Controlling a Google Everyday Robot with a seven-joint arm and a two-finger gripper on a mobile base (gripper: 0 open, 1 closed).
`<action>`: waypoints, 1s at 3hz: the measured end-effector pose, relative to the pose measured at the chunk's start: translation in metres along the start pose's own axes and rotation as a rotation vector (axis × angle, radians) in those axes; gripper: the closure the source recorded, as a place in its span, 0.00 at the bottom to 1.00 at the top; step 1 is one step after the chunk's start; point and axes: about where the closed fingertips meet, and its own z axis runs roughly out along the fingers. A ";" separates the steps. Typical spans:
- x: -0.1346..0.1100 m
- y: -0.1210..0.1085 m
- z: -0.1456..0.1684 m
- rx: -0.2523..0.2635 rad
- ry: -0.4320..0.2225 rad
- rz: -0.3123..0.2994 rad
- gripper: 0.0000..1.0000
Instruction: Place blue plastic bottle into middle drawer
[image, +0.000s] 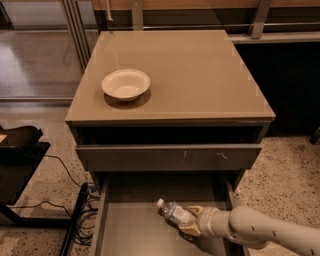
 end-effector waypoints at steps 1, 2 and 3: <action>0.001 0.001 0.001 -0.002 0.002 0.001 0.59; 0.001 0.001 0.001 -0.002 0.002 0.001 0.36; 0.001 0.001 0.001 -0.002 0.002 0.001 0.13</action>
Offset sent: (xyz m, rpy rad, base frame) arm -0.0005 0.0004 -0.0016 -0.0005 0.0026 0.0012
